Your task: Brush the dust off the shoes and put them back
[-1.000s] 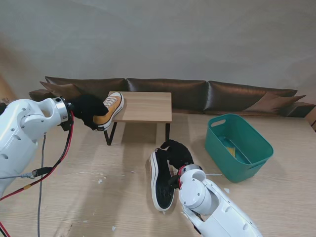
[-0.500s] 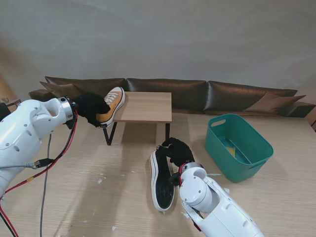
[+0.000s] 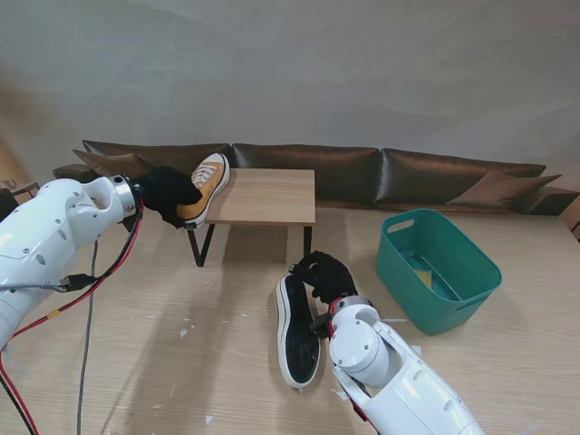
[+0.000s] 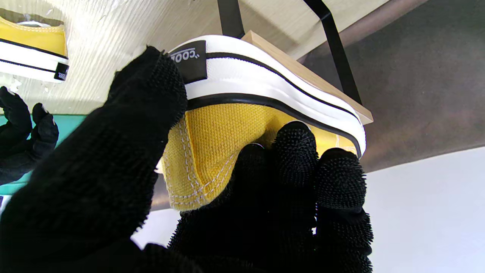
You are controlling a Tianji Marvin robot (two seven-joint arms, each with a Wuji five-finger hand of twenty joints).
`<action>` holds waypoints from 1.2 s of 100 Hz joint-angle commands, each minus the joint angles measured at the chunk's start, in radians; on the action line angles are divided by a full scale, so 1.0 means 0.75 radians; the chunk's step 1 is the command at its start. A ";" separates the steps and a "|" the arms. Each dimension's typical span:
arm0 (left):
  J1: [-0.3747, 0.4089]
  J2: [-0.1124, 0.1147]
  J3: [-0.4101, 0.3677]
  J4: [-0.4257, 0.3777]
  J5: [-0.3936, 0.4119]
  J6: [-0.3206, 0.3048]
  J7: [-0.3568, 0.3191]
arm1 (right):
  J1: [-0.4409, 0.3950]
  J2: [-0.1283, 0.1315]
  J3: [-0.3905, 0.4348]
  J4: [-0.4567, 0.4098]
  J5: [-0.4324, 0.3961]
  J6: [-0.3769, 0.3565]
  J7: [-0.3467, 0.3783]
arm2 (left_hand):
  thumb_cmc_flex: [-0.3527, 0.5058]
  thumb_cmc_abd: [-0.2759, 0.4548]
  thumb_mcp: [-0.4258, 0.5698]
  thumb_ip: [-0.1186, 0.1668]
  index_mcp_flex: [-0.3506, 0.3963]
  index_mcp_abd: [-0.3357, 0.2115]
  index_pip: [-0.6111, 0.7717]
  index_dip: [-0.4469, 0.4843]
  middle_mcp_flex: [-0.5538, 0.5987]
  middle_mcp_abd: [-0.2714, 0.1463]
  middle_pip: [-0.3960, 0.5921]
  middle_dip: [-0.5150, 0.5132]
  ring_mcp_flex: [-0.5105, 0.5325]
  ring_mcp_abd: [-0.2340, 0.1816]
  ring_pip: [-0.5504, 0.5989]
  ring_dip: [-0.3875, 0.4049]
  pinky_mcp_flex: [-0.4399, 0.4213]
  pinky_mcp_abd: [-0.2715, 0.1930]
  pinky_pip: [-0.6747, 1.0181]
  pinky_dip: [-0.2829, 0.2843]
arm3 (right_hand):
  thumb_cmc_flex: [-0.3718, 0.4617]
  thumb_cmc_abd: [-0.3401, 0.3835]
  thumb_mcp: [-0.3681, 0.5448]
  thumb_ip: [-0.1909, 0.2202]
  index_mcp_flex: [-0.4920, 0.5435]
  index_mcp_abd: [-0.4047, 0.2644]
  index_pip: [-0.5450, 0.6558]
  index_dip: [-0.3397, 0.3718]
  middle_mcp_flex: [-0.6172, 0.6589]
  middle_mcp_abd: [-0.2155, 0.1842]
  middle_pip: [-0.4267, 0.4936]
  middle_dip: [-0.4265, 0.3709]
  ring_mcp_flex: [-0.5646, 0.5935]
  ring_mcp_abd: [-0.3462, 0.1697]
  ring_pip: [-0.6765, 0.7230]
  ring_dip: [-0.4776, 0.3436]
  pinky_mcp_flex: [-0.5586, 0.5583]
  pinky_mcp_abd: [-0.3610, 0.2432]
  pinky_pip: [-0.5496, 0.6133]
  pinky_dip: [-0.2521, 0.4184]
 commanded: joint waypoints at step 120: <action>-0.163 -0.074 0.259 0.190 -0.155 -0.097 0.137 | -0.035 0.004 0.041 -0.085 0.028 0.082 0.058 | 0.267 0.037 0.175 0.113 0.135 0.060 0.456 0.102 0.023 -0.114 -0.156 -0.148 0.004 0.018 -0.156 0.015 0.004 -0.034 -0.083 -0.051 | -0.030 0.053 0.022 0.032 -0.050 0.017 0.012 -0.032 0.040 0.039 0.009 -0.022 0.005 0.030 0.031 0.007 -0.438 0.032 0.010 0.016</action>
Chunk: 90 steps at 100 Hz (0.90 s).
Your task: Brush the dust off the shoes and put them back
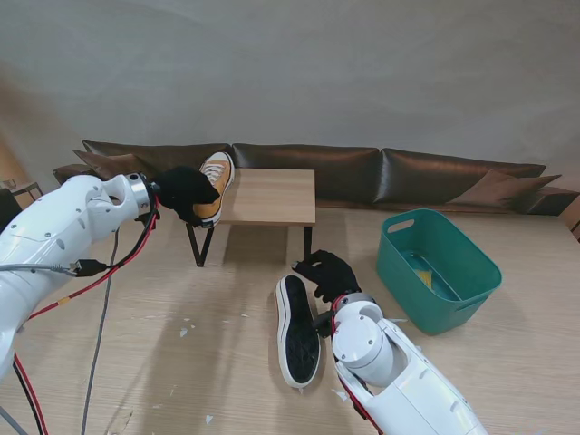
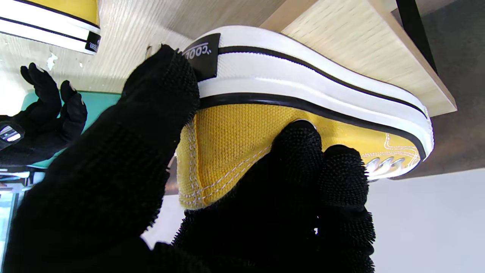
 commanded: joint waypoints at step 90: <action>0.311 0.064 -0.394 -0.470 0.147 0.281 -0.345 | -0.029 0.011 0.008 -0.045 0.009 0.006 0.056 | -0.357 0.258 0.164 0.178 -0.441 0.230 -1.309 -1.060 -0.492 0.171 -0.372 -1.003 -0.492 0.206 -0.574 -0.422 -0.446 0.159 -0.493 -0.181 | -0.026 0.048 0.030 0.031 -0.043 0.018 0.015 -0.033 0.047 0.027 0.008 -0.022 0.016 0.028 0.025 0.008 -0.440 0.029 0.008 0.016</action>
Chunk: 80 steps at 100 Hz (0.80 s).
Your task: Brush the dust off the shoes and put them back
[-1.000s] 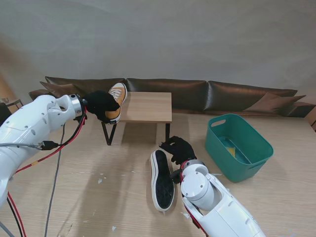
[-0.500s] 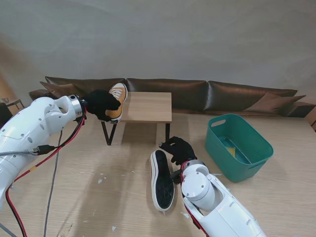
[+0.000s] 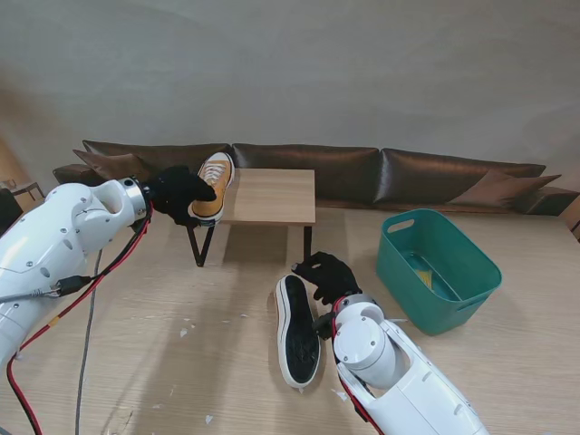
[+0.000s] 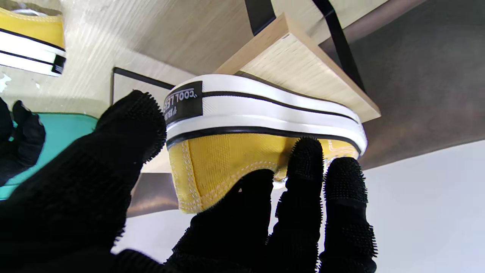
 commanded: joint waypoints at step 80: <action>0.100 0.003 -0.140 -0.170 -0.060 0.046 -0.184 | -0.002 0.000 0.000 -0.001 0.015 0.005 0.038 | -0.105 0.207 -0.319 0.076 -0.152 0.102 -0.337 -0.264 -0.309 0.199 -0.301 -0.261 -0.187 0.114 -0.123 -0.075 -0.157 0.092 -0.171 -0.017 | -0.024 0.044 0.032 0.030 -0.026 0.014 0.015 -0.026 0.049 0.029 0.017 -0.021 0.031 0.022 0.019 0.008 -0.442 0.034 0.004 0.017</action>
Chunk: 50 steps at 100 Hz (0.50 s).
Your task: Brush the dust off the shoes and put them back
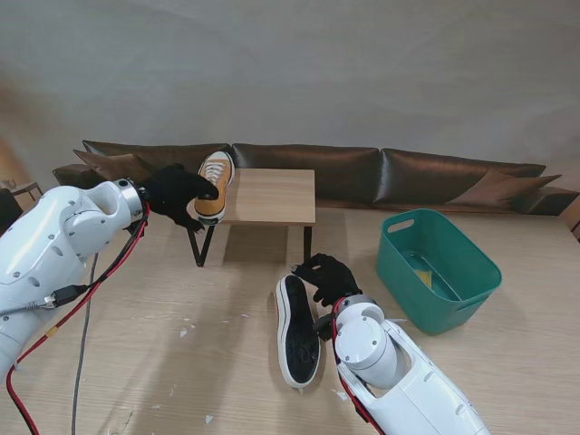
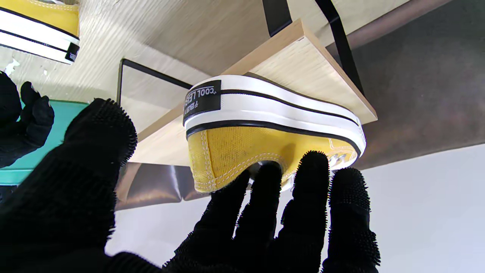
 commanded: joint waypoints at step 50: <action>0.049 -0.002 -0.067 -0.111 -0.062 0.089 -0.127 | 0.005 -0.004 -0.001 0.010 0.007 0.001 0.023 | -0.036 0.096 -0.076 0.060 -0.140 0.081 -0.105 -0.102 -0.180 0.121 -0.108 -0.128 -0.159 0.071 -0.092 -0.059 -0.105 0.070 -0.123 0.030 | -0.022 0.044 0.035 0.029 -0.024 0.012 0.016 -0.027 0.050 0.028 0.014 -0.020 0.035 0.019 0.016 0.009 -0.441 0.031 0.004 0.017</action>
